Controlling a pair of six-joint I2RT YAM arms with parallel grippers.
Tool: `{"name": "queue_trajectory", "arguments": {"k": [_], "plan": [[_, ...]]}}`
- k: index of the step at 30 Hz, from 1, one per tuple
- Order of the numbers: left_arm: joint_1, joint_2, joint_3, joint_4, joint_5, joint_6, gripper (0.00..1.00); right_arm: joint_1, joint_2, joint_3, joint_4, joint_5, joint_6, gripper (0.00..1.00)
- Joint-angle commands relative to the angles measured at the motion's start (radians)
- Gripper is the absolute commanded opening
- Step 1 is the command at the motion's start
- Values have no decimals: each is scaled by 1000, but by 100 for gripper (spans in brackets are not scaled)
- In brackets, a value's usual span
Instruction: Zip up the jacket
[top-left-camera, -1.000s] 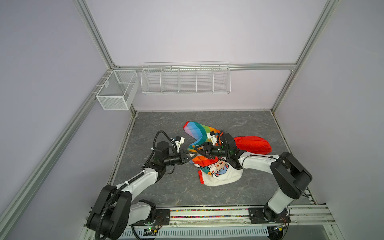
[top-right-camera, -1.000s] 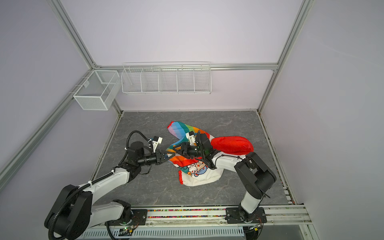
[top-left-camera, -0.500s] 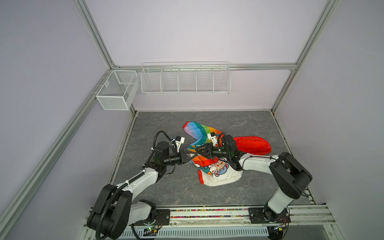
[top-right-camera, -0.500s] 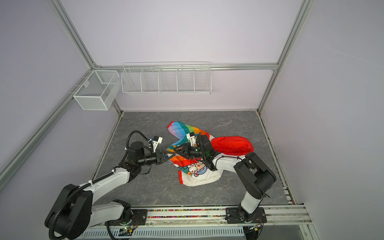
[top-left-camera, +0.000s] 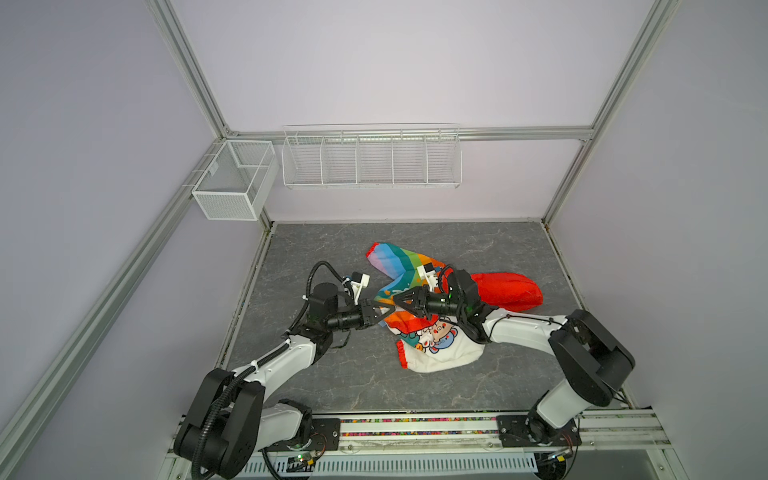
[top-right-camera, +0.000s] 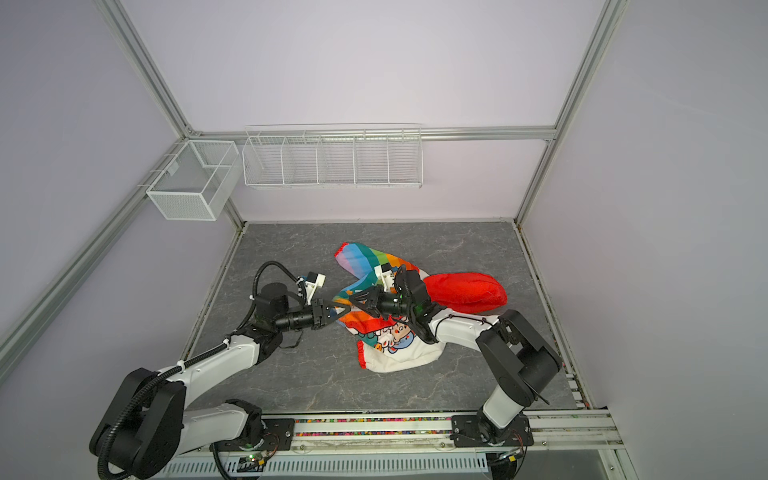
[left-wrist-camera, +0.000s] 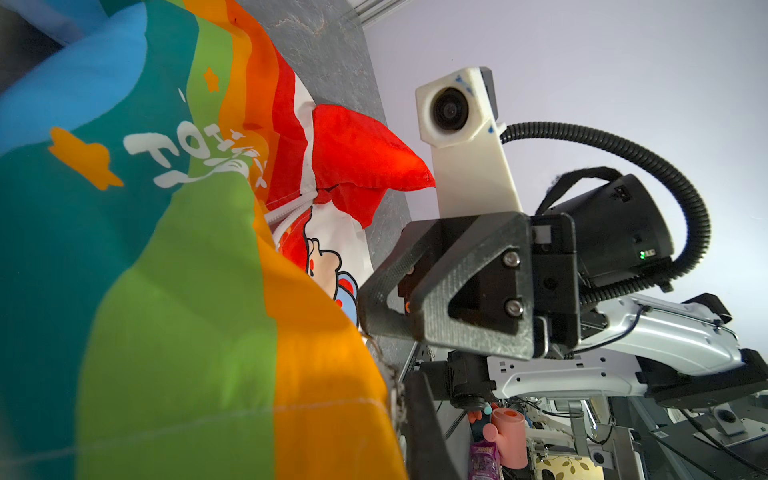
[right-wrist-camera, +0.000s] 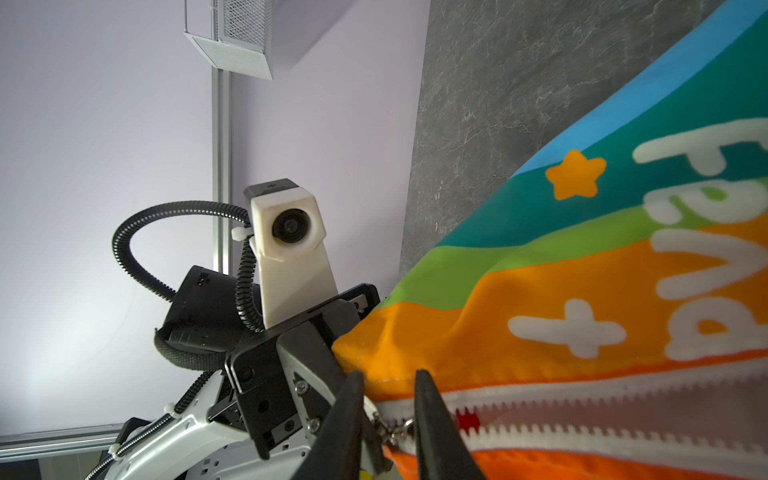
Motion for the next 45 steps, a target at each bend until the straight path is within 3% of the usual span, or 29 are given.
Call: {"name": "queue_trajectory", "arguments": {"k": [1, 8, 15, 20, 28, 45], "plan": [[6, 6, 7, 32, 18, -10, 0, 7, -14, -19, 18, 2, 14, 31], [5, 10, 8, 62, 32, -21, 0, 9, 31, -32, 71, 5, 31, 51], [5, 35, 7, 111, 40, -45, 0, 34, 40, -33, 108, 6, 55, 53], [6, 40, 4, 122, 41, -52, 0, 36, 40, -54, 166, 18, 90, 46], [6, 34, 2, 106, 43, -46, 0, 31, 0, -67, 118, 36, 74, 35], [10, 33, 2, 106, 49, -45, 0, 21, -47, -77, 76, 39, 58, 27]]}}
